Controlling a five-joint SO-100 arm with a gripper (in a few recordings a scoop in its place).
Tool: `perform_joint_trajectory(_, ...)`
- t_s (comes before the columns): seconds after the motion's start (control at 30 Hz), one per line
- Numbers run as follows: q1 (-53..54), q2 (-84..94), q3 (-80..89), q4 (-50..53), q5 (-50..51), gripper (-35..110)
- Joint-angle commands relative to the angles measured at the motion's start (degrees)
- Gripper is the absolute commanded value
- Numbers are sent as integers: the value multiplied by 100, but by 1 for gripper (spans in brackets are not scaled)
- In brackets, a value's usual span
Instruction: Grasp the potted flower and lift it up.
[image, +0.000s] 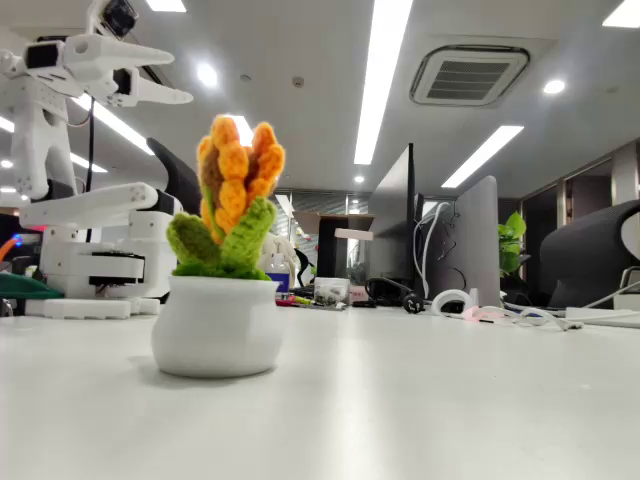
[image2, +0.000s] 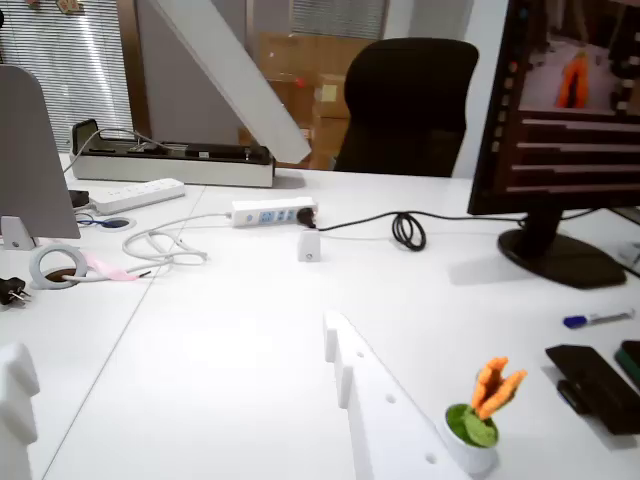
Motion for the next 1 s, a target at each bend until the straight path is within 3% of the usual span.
perform_joint_trajectory(0.0, -35, 9, 70, 105, 44, 36)
perform_joint_trajectory(0.97, 105, 0, 62, 193, 114, 36)
